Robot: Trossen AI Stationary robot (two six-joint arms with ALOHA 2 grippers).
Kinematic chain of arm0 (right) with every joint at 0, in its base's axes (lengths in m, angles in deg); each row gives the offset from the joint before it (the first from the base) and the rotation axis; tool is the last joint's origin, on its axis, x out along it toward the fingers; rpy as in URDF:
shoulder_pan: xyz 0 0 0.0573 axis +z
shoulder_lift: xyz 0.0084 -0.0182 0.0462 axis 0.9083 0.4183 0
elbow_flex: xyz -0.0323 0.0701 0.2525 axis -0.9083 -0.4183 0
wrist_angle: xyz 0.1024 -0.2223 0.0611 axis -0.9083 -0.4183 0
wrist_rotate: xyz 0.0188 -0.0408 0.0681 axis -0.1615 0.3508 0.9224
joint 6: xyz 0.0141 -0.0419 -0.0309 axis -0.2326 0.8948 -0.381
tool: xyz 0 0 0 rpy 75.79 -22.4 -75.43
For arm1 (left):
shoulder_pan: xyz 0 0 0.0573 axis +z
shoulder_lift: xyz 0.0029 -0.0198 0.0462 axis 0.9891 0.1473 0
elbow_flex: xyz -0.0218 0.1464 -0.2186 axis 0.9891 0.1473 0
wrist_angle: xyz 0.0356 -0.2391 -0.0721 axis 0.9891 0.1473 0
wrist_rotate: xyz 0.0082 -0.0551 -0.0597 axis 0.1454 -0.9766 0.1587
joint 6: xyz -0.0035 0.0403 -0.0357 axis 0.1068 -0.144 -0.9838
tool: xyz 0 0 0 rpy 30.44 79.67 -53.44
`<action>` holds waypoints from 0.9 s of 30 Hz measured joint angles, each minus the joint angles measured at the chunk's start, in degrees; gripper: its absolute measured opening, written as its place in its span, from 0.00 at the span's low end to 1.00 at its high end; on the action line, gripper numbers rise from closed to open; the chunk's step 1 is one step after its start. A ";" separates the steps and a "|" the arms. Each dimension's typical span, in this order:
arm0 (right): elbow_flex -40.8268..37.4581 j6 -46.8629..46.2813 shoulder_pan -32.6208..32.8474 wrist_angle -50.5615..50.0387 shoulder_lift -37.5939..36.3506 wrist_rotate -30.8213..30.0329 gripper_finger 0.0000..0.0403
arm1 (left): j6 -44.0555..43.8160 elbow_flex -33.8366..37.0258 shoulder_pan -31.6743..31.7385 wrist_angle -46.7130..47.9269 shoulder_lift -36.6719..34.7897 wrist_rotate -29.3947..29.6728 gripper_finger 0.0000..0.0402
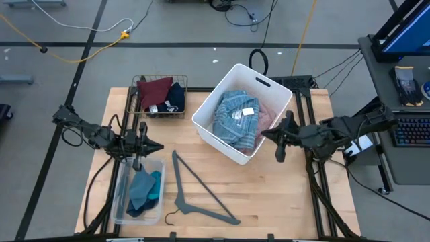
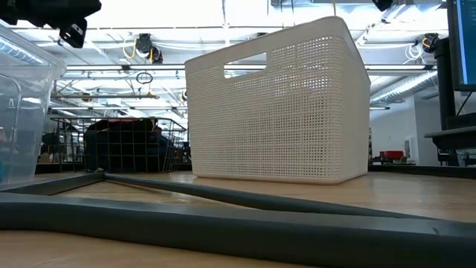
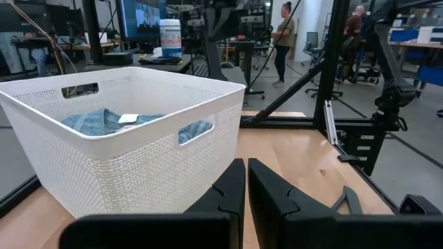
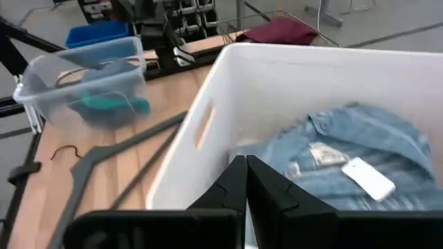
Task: Pick & Place Cloths
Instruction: Return to home position
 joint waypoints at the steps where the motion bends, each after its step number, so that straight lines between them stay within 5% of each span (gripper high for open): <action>1: -1.43 0.10 -0.18 0.10 -1.53 0.24 0.00 | -0.03 0.00 0.00 0.00 0.00 -0.01 0.05; 12: -19.69 12.28 -3.02 13.14 -23.51 20.64 0.00 | -0.11 0.00 0.00 -0.72 0.00 -0.03 0.05; 27: -28.98 14.51 -3.04 14.08 -43.96 20.57 0.00 | 2.39 -0.02 2.87 -0.50 -0.47 1.92 0.05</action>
